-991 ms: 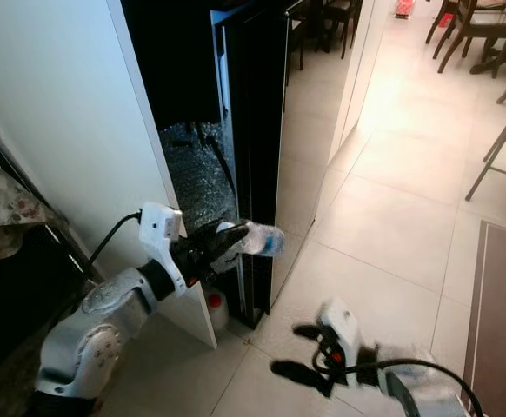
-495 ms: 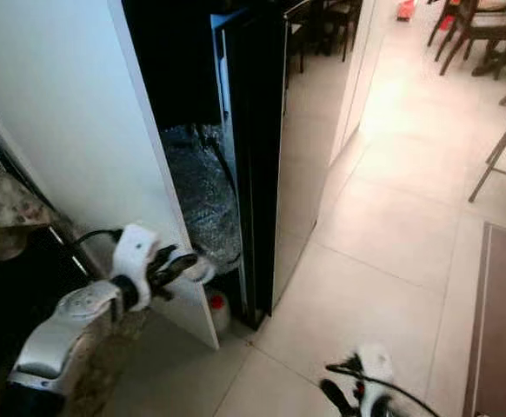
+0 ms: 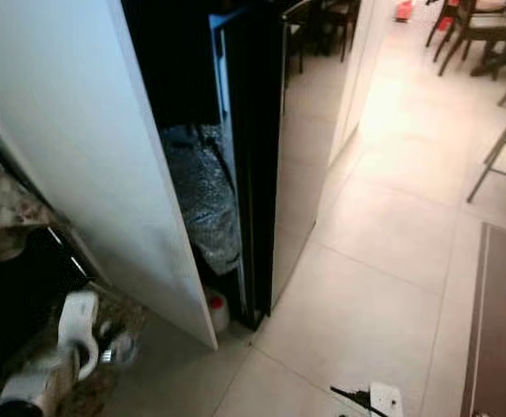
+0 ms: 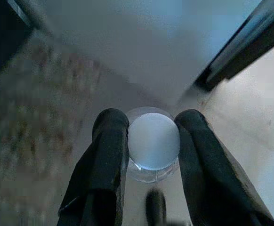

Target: Restocking fridge

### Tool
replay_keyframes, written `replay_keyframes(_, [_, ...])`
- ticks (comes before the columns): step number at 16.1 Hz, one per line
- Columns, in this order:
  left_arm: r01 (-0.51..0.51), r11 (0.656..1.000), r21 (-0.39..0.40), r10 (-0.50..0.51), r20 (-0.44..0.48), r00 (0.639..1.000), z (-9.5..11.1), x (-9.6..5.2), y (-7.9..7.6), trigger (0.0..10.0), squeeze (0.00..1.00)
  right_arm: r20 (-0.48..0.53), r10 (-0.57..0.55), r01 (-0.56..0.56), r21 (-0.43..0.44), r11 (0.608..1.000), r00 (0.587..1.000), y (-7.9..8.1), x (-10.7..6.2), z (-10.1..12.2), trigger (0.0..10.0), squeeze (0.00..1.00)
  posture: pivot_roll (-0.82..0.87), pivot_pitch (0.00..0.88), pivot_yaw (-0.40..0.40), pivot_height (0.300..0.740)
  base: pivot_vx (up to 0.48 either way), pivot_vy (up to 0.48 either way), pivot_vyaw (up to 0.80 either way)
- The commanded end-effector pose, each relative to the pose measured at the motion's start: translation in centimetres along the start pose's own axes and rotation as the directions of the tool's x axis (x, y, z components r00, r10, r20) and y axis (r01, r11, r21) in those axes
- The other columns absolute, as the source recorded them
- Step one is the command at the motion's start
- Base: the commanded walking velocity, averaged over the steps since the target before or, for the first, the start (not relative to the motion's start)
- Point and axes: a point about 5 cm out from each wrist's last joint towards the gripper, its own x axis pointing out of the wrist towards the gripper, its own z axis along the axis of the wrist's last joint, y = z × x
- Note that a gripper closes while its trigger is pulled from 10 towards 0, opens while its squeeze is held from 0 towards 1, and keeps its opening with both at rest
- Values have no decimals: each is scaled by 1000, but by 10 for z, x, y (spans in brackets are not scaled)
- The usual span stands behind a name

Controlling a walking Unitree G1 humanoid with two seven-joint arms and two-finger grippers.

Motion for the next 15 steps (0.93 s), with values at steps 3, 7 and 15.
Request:
replay_keyframes(3, [-34,999,1,34,-115,993,-37,-1,4,10000,0,-33,-37,37,2,999,999,-2,-2,-14,10000,0,30,0,18,740,0,0,0])
replay_keyframes(7, [-47,996,74,62,-225,972,-75,-6,-1,10000,0,-20,-45,45,15,999,999,-2,-2,-14,10000,0,24,0,16,740,0,0,0])
replay_keyframes(15, [17,961,275,79,-334,939,-109,-17,-2,10000,0,-12,-23,23,45,999,1000,-2,-3,-18,10000,0,19,0,25,740,0,0,0])
